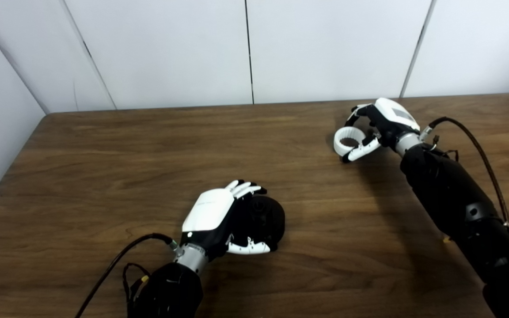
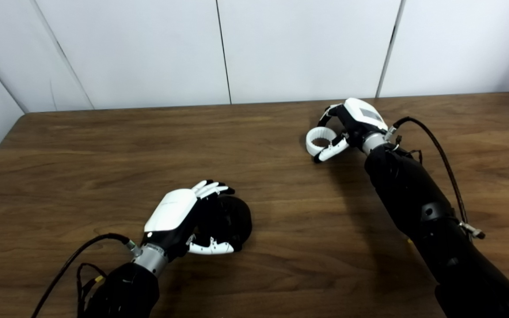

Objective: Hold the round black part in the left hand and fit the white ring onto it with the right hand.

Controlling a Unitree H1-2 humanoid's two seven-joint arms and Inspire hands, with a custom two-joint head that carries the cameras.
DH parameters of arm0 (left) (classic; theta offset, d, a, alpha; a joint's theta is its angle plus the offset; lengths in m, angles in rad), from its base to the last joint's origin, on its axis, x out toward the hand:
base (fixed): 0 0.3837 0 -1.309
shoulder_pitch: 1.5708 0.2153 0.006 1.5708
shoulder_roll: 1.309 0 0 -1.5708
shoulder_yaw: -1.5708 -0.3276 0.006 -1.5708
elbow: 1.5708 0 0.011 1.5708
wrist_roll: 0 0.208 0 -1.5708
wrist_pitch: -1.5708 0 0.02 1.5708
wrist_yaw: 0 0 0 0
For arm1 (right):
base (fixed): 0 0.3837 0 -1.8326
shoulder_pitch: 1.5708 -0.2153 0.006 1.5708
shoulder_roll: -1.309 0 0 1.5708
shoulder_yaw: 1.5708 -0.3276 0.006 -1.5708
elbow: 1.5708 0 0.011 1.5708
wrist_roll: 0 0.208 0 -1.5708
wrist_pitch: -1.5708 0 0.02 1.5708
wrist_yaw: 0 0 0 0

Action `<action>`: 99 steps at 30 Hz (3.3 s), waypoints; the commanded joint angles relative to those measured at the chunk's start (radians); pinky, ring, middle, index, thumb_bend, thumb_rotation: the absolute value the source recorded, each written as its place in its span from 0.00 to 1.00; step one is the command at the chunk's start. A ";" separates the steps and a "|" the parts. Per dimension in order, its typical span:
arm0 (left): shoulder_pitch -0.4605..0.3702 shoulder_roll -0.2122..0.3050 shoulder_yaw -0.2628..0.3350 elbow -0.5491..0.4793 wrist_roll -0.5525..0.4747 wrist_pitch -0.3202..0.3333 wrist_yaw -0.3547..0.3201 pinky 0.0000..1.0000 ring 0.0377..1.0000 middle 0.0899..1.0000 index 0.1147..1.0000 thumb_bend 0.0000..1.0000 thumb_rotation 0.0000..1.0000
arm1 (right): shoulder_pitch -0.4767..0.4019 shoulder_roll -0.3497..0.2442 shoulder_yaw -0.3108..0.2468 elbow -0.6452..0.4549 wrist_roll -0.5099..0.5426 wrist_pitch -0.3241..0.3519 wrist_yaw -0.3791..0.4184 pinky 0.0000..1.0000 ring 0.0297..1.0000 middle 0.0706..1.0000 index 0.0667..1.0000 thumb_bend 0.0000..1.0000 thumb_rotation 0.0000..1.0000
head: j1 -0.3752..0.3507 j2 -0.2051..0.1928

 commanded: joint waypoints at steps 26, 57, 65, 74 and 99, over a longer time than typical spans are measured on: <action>-0.012 -0.012 -0.011 0.019 -0.029 -0.007 -0.029 0.78 0.96 0.91 0.81 0.85 0.37 | 0.022 -0.026 -0.043 -0.232 0.015 0.010 0.068 0.73 0.87 0.82 0.45 0.52 0.14 | 0.001 -0.003; -0.020 -0.024 -0.013 0.046 -0.025 -0.008 -0.013 0.77 0.96 0.91 0.82 0.85 0.39 | 0.159 0.041 -0.025 -0.838 0.073 0.146 0.359 0.77 0.86 0.80 0.45 0.53 0.15 | 0.014 -0.005; -0.022 -0.027 -0.015 0.045 -0.020 -0.004 -0.014 0.76 0.96 0.91 0.82 0.85 0.40 | 0.187 0.070 0.010 -0.901 0.070 0.141 0.392 0.75 0.86 0.79 0.45 0.53 0.15 | 0.020 -0.003; -0.017 -0.030 -0.014 0.034 -0.025 0.002 -0.018 0.76 0.96 0.90 0.82 0.85 0.39 | 0.213 0.094 0.055 -0.893 0.045 0.119 0.407 0.74 0.86 0.79 0.45 0.53 0.15 | 0.023 -0.001; -0.017 -0.025 -0.015 0.025 -0.014 0.000 -0.022 0.75 0.95 0.88 0.84 0.84 0.38 | 0.252 0.141 0.087 -0.778 0.037 0.040 0.381 0.76 0.86 0.79 0.45 0.53 0.15 | 0.030 0.004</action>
